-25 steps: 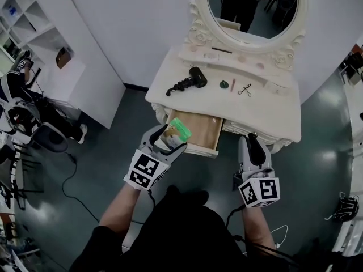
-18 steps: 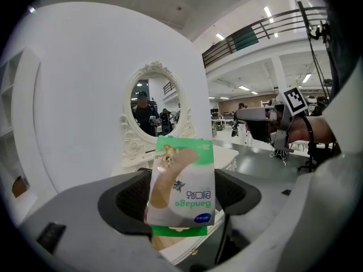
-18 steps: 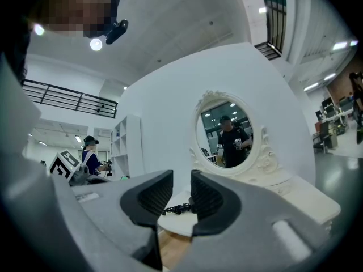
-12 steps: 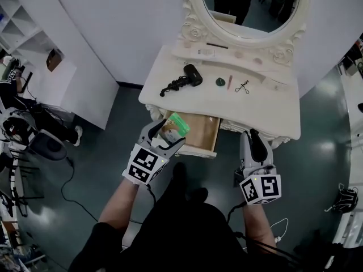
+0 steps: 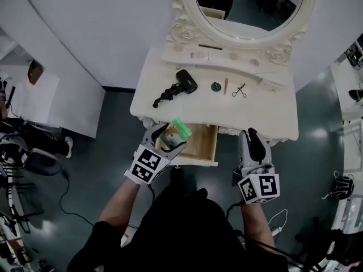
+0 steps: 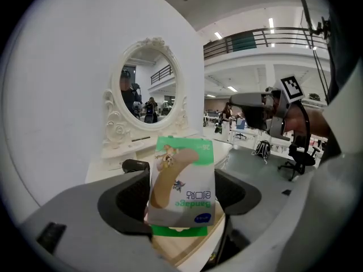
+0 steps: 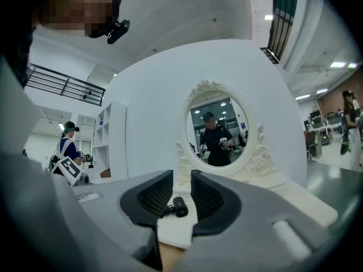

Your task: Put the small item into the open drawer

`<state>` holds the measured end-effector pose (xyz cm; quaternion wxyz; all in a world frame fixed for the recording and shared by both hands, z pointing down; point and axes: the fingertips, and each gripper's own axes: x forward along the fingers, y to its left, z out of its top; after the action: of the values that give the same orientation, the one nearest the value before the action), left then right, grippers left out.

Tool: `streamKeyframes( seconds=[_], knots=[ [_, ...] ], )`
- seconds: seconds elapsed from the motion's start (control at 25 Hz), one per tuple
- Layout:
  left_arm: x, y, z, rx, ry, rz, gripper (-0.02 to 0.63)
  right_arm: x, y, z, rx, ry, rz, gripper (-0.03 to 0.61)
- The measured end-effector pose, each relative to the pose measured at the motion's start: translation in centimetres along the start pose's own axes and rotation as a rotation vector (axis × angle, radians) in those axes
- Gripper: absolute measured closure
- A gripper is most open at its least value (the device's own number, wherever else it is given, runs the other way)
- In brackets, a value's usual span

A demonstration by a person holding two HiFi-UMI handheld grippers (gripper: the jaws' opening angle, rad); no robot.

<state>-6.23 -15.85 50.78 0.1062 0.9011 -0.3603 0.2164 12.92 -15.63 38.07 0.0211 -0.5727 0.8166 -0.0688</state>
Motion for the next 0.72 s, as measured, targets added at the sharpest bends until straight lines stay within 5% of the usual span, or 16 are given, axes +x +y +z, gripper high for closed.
streamKeyframes(
  seconds=[0.36,0.72],
  knots=[
    [5.4,1.9,-5.2,0.106,0.146,-0.154,0.267,3.6,-0.8,-0.8,-0.016,0.048,-0.122,0.48],
    [10.4,-0.5,-12.5,0.339,0.356,-0.284,0.267,4.7,-3.2,-3.4,0.02,0.093,-0.162,0.48]
  ],
)
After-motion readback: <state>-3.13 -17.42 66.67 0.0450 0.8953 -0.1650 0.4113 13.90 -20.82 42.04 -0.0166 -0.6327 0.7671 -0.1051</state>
